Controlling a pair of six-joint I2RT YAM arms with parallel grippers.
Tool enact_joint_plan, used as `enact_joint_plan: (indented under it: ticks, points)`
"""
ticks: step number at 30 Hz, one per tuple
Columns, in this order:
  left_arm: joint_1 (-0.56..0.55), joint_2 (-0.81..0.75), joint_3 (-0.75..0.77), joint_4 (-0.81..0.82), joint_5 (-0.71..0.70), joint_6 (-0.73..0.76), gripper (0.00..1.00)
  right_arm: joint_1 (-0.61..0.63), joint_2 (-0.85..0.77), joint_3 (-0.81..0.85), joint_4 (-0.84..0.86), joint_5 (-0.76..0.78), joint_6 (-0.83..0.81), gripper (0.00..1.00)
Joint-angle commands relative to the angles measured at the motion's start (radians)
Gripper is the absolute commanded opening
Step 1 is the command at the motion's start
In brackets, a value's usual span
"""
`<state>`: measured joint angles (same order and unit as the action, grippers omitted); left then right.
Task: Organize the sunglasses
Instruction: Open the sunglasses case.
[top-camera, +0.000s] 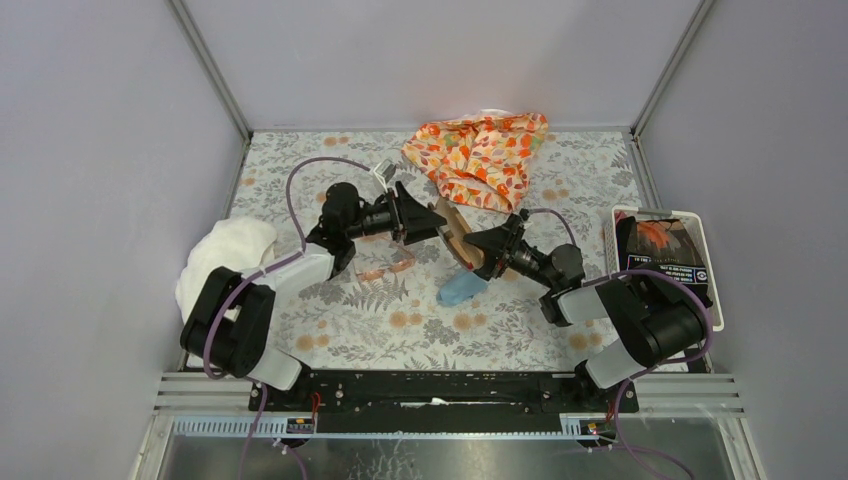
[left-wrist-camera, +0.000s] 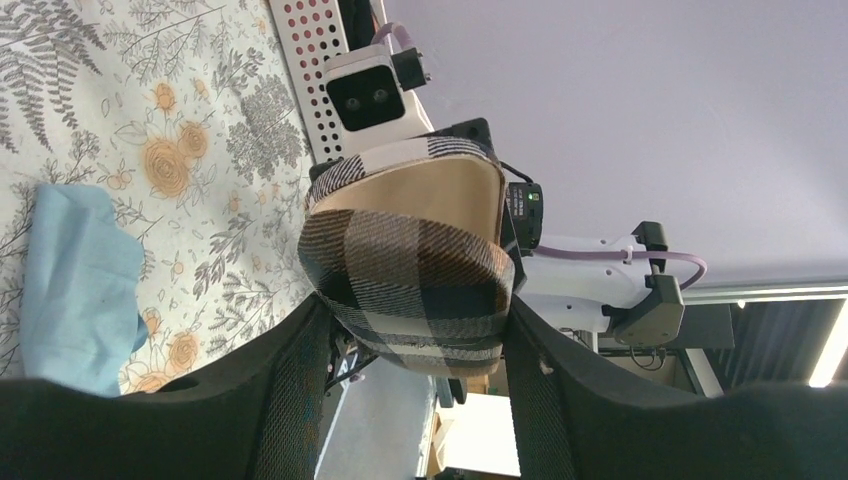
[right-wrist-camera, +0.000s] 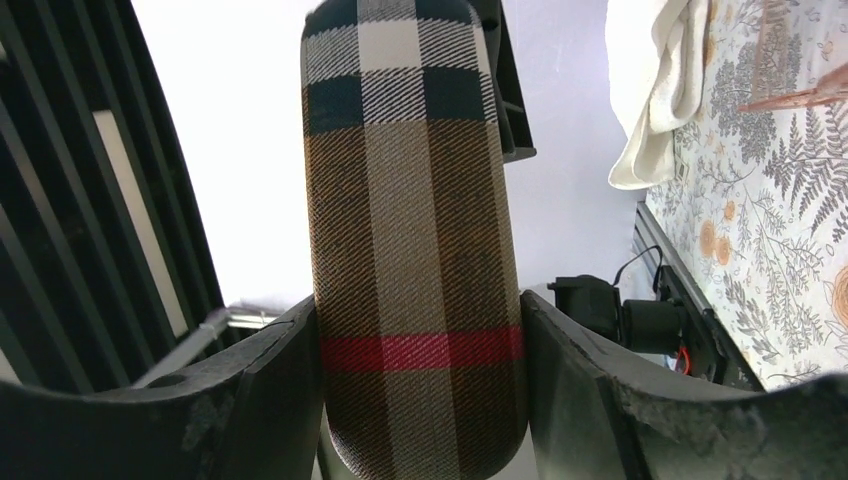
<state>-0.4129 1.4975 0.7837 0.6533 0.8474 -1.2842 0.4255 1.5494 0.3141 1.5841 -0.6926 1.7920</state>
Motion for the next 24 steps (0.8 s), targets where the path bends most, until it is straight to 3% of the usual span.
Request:
enact_joint_plan:
  ticks: [1,16,24]
  points:
    - [0.008,-0.046,-0.055,0.226,0.043,0.063,0.00,0.000,0.004,-0.044,0.129,0.128,0.177,0.47]
    - [0.008,-0.020,-0.100,0.277,0.059,0.043,0.00,0.001,-0.005,-0.049,0.128,0.149,0.181,0.62]
    - [0.008,-0.006,-0.082,0.195,0.039,0.057,0.00,0.001,-0.007,-0.044,0.105,0.102,0.109,0.93]
